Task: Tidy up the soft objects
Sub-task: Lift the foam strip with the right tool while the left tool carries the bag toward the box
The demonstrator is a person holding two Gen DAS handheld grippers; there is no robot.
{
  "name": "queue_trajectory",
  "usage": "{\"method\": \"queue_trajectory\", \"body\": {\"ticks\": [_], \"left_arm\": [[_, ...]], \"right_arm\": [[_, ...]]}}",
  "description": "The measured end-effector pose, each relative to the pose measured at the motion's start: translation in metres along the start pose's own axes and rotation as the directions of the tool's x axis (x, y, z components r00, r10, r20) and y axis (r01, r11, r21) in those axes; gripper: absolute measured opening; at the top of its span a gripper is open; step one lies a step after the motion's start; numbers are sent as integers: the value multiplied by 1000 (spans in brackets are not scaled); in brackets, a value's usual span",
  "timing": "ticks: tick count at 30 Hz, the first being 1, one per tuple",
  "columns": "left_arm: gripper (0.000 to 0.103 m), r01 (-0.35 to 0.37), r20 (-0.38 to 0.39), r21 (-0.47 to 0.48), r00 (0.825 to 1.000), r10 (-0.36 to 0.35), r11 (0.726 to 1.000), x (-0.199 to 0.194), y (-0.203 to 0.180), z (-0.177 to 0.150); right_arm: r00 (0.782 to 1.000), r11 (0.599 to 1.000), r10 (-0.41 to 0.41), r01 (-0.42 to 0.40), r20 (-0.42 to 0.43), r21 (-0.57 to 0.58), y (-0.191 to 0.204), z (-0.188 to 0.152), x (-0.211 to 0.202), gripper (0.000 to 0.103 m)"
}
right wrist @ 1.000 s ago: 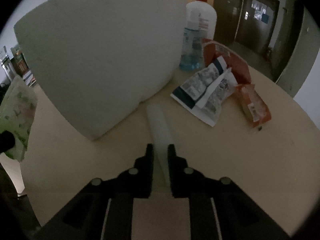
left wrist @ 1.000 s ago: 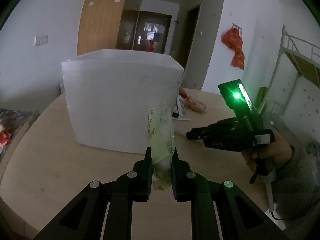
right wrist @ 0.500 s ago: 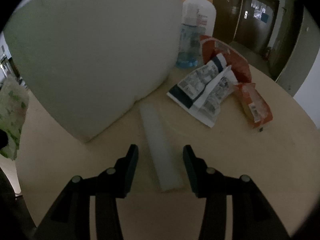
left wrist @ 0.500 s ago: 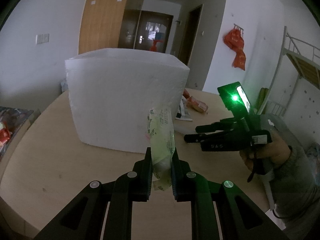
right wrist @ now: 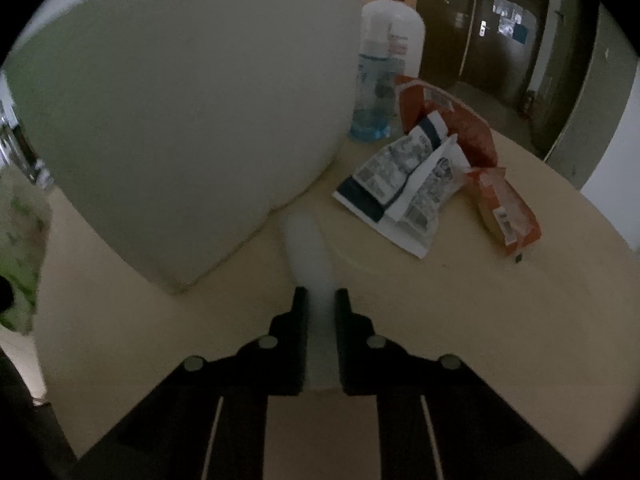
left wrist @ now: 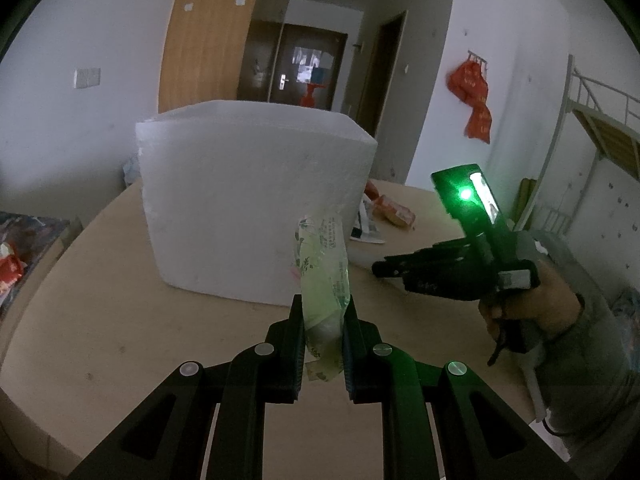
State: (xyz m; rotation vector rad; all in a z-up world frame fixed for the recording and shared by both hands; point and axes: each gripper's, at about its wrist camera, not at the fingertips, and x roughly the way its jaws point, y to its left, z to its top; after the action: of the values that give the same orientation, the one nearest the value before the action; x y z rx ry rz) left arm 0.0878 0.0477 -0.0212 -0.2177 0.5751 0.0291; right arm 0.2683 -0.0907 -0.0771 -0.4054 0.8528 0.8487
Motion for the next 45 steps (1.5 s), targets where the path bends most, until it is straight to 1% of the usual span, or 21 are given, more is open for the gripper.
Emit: {"method": "queue_trajectory", "body": {"ticks": [8, 11, 17, 24, 30, 36, 42, 44, 45], "left_arm": [[17, -2, 21, 2, 1000, 2, 1000, -9, -1, -1], [17, 2, 31, 7, 1000, -2, 1000, -13, -4, -3], [17, 18, 49, 37, 999, -20, 999, -24, -16, -5], [17, 26, 74, 62, 997, -31, 998, -38, -26, -7], [17, 34, 100, 83, 994, -42, 996, -51, -31, -8], [17, 45, 137, 115, 989, -61, 992, -68, -41, -9], [17, 50, 181, 135, 981, -74, 990, -88, -46, -14], [17, 49, 191, 138, 979, -75, 989, -94, -47, -17], [17, 48, 195, 138, 978, -75, 989, -96, -46, -18]], "right_arm": [[997, 997, 39, -43, 63, 60, -1, -3, -28, 15], [995, 996, 37, -44, 97, 72, 2, -7, -45, 15], [986, 995, 34, -49, 166, 88, 10, -22, -81, 15], [967, 993, 17, -46, 253, 111, 20, -45, -121, 15], [935, 990, -4, -47, 354, 134, 32, -68, -160, 15], [913, 988, -8, -54, 408, 141, 44, -86, -183, 15], [883, 991, -22, -45, 469, 130, 63, -103, -206, 15], [868, 991, -31, -38, 495, 128, 71, -108, -215, 15], [864, 991, -29, -40, 502, 126, 72, -110, -217, 15]]}}
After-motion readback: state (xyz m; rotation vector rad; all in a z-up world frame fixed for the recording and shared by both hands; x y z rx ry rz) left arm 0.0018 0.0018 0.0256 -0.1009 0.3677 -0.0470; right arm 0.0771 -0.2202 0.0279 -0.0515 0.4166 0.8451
